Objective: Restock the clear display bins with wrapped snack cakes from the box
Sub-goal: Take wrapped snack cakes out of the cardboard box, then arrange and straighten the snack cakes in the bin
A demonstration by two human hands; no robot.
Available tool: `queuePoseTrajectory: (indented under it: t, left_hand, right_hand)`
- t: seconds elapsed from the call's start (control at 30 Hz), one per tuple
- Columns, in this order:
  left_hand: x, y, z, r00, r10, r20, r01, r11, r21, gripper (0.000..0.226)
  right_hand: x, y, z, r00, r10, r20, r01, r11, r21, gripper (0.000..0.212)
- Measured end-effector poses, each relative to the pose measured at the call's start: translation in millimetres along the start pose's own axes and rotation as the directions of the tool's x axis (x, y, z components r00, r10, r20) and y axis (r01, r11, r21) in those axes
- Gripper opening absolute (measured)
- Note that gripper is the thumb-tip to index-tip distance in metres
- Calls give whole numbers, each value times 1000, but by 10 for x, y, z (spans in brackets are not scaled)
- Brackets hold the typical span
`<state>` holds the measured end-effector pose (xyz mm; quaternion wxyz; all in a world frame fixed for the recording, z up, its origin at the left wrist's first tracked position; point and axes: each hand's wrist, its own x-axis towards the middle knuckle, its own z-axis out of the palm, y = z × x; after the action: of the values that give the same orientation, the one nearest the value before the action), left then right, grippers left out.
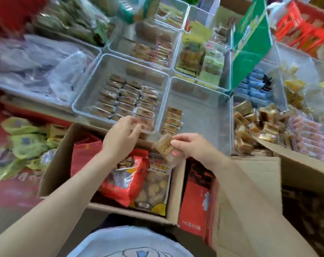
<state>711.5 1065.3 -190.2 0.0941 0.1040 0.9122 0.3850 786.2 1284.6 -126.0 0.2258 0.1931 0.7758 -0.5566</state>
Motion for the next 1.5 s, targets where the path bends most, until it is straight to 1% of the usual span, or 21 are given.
queuePoseTrajectory:
  t: [0.03, 0.1, 0.17, 0.2, 0.23, 0.3, 0.37, 0.43, 0.47, 0.53, 0.6, 0.7, 0.8, 0.87, 0.97, 1.03, 1.1, 1.23, 1.33, 1.4, 1.5]
  left_hand:
    - [80, -226, -69, 998, 52, -45, -46, 991, 126, 45]
    - [202, -615, -170, 993, 120, 15, -118, 936, 333, 61]
    - [245, -933, -172, 982, 125, 143, -178, 869, 462, 68]
    - [240, -1050, -143, 972, 137, 191, -216, 840, 497, 73]
    - [222, -1120, -121, 964, 151, 218, -246, 817, 521, 79]
    - [198, -1171, -93, 958, 174, 227, -273, 800, 535, 87]
    - [204, -1176, -75, 959, 177, 221, -271, 802, 532, 90]
    - [209, -1193, -42, 962, 166, 216, -261, 792, 552, 91]
    - [210, -1198, -34, 963, 162, 214, -256, 790, 557, 92]
    - [211, -1198, -36, 962, 155, 223, -257, 787, 561, 93]
    - [210, -1193, -31, 961, 145, 234, -255, 789, 559, 94]
    - [220, -1177, -27, 960, 131, 247, -253, 783, 568, 96]
    - [222, -1154, -34, 959, 132, 251, -258, 772, 581, 99]
    - [216, -1100, -58, 959, 112, 262, -251, 766, 592, 100]
    - [199, -931, -142, 953, 22, 302, -217, 746, 629, 98]
    - [193, -725, -174, 947, -27, 320, -201, 727, 657, 91]
    - [142, -411, -91, 935, -19, 353, -212, 771, 601, 82]
    - [-182, 450, 455, 882, 197, 427, -328, 909, 257, 61]
    - [-547, 1161, 949, 816, 295, 498, -307, 950, -61, 53]
    - [-817, 1583, 1278, 755, 345, 558, -298, 938, -178, 58]
    - [-1232, 2109, 1734, 687, 398, 609, -229, 913, -338, 76]
  right_hand:
    - [131, -56, 79, 999, 0, -49, 1, 1000, 15, 27]
    - [368, -208, 211, 991, -15, -131, 24, 997, 68, 36]
    - [609, -384, 300, 975, -69, -210, 88, 993, 80, 20]
    - [725, -486, 338, 956, -107, -272, 126, 991, 55, 19]
    - [844, -587, 374, 927, -160, -339, 164, 986, -18, 20]
    - [1129, -712, 423, 856, -312, -412, 211, 939, -273, 23]
    - [1450, -746, 470, 815, -438, -380, 185, 817, -546, 27]
    - [1761, -702, 513, 834, -473, -284, 128, 667, -734, 27]
    - [1878, -669, 542, 869, -440, -225, 86, 582, -809, 27]
    - [2031, -564, 625, 948, -285, -143, -7, 430, -903, 26]
    - [2079, -464, 699, 974, -182, -133, -49, 403, -914, 30]
    - [2050, -355, 770, 972, -179, -151, -58, 439, -897, 39]
    - [1886, -238, 835, 972, -207, -107, -22, 378, -925, 58]
    - [1699, -205, 840, 977, -200, -72, 17, 411, -912, 61]
    - [1248, -208, 746, 979, -205, -14, 125, 649, -751, 51]
    - [844, -185, 591, 957, -285, -53, 187, 748, -636, 42]
    - [405, -95, 353, 929, -346, -127, 211, 782, -587, 30]
    - [-490, 216, -338, 842, -422, -335, 187, 812, -552, 17]
    - [-1126, 547, -930, 734, -434, -522, 116, 838, -534, 17]
    - [-1469, 851, -1307, 683, -382, -622, 53, 876, -480, 19]
    - [-1770, 1431, -1744, 675, -217, -705, -64, 935, -349, 21]
